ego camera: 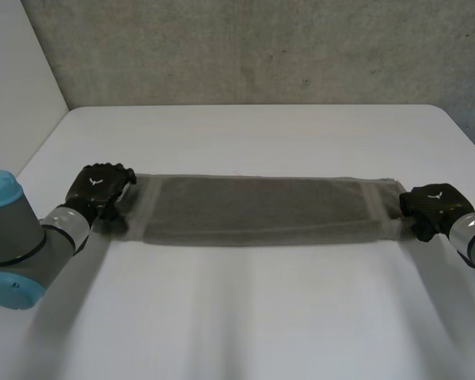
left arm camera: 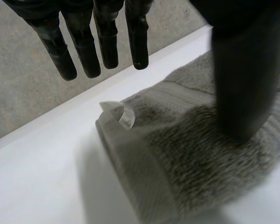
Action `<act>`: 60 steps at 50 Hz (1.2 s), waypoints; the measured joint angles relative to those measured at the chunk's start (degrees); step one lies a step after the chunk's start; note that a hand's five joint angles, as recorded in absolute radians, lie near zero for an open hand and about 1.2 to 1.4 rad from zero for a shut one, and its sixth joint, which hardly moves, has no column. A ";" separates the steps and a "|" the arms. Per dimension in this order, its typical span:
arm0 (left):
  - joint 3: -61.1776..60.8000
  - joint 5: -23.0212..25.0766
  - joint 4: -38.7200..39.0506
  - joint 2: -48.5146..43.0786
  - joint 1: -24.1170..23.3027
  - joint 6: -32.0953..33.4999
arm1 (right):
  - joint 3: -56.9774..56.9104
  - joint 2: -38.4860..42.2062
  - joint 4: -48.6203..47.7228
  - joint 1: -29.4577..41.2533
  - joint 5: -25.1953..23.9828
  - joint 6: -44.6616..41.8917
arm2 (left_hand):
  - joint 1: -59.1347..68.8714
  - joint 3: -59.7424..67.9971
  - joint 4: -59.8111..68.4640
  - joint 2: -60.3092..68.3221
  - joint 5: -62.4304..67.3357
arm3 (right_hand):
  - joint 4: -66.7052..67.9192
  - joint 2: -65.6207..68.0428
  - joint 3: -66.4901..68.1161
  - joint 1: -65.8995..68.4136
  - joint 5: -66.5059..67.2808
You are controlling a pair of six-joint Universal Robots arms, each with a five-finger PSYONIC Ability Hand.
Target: Fold the towel.
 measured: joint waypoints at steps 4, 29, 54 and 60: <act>1.22 -0.19 0.10 -1.59 -0.02 -0.03 | 0.57 -0.85 0.33 -1.63 -0.89 -1.08 | 0.00 0.00 0.00 0.00 -0.26 | 0.00 0.00 0.02 0.00 -0.01; -2.34 -0.37 -0.49 5.18 -0.22 -0.67 | -13.08 -5.91 12.86 -12.80 -5.14 -3.86 | -2.50 -3.67 -3.01 -3.42 -5.50 | 0.00 0.00 1.44 0.23 0.23; -6.16 -0.30 -0.29 11.24 -0.45 -0.99 | -59.02 21.03 19.81 45.96 6.11 -3.42 | -3.90 -5.00 -4.63 -5.27 -7.81 | -22.62 -22.45 -20.17 -22.22 -23.11; -6.32 -0.28 -0.32 11.18 -0.37 -1.00 | -65.15 30.25 19.57 50.56 9.55 -3.45 | -3.90 -5.00 -4.63 -5.27 -7.87 | -61.37 -60.39 -60.02 -60.56 -62.14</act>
